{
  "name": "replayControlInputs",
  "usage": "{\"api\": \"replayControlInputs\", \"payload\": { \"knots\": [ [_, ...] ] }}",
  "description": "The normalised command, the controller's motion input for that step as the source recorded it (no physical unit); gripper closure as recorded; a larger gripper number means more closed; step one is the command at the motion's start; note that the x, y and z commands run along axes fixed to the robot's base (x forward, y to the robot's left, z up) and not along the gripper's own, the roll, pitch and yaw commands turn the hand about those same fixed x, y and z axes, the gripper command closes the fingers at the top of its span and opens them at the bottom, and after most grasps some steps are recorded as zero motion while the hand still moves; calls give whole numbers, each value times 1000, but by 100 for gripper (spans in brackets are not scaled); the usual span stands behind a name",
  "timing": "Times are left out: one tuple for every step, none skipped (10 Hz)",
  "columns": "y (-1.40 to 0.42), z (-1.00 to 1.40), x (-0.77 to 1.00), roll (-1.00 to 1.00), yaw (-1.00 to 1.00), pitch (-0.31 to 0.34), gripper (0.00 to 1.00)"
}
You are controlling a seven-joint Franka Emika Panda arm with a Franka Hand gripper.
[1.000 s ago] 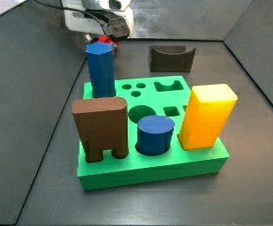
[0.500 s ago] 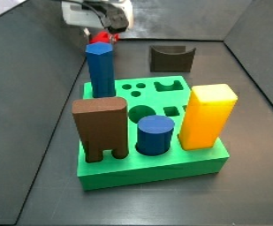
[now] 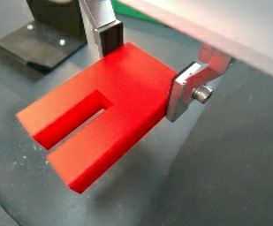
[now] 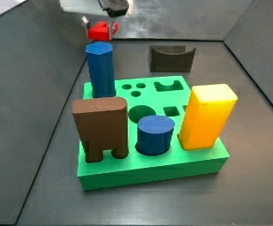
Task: Pick up the double-square object. Move up. Place the double-square object on the fixture. Regrasp the double-square object. Move to above the board. Insert the double-square object.
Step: Place the double-square object on the fixture.
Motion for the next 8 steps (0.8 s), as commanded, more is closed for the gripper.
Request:
{"api": "replayControlInputs", "payload": {
  "knots": [
    [3,1000,-11,22,-4,22,100],
    [7,1000,-17,39,-11,30,100],
    [12,1000,-24,61,-18,37,100],
    [13,1000,-28,70,-17,43,100],
    [13,1000,-32,81,-3,50,100],
    [10,984,-35,91,8,59,100],
    [11,859,-29,100,13,64,100],
    [11,734,-24,103,17,70,100]
  ]
}}
